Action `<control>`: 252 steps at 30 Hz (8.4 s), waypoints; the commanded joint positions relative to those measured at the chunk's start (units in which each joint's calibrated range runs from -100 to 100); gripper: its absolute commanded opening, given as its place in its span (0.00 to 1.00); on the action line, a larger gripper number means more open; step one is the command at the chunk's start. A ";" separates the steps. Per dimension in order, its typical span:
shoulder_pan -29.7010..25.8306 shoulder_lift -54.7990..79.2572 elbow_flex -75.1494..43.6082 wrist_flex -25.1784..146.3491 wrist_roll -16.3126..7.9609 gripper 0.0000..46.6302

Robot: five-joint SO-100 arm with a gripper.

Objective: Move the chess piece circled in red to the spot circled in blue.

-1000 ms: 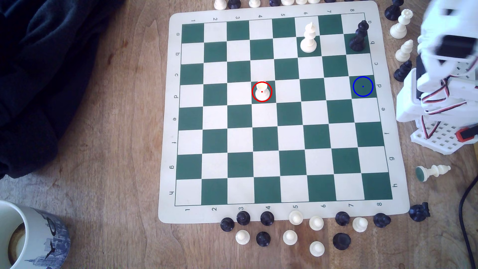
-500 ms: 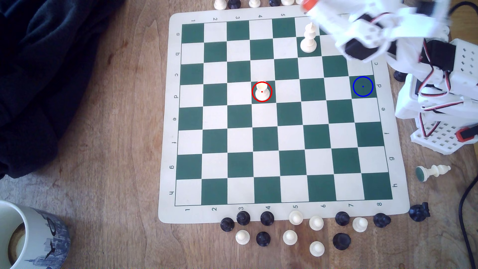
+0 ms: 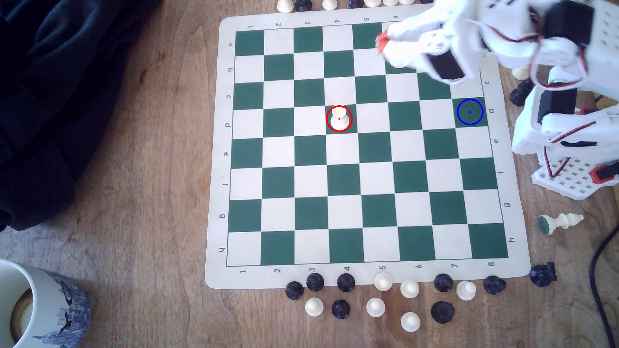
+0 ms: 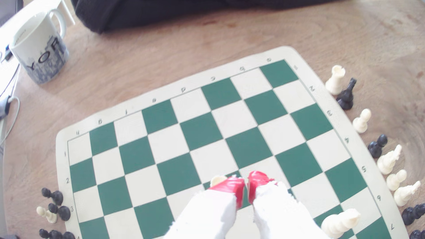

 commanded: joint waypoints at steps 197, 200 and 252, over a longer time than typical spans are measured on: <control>15.81 -13.57 32.13 22.79 2.30 0.01; 16.75 -14.76 31.85 24.18 3.17 0.01; 5.25 -29.19 43.91 -74.84 6.11 0.00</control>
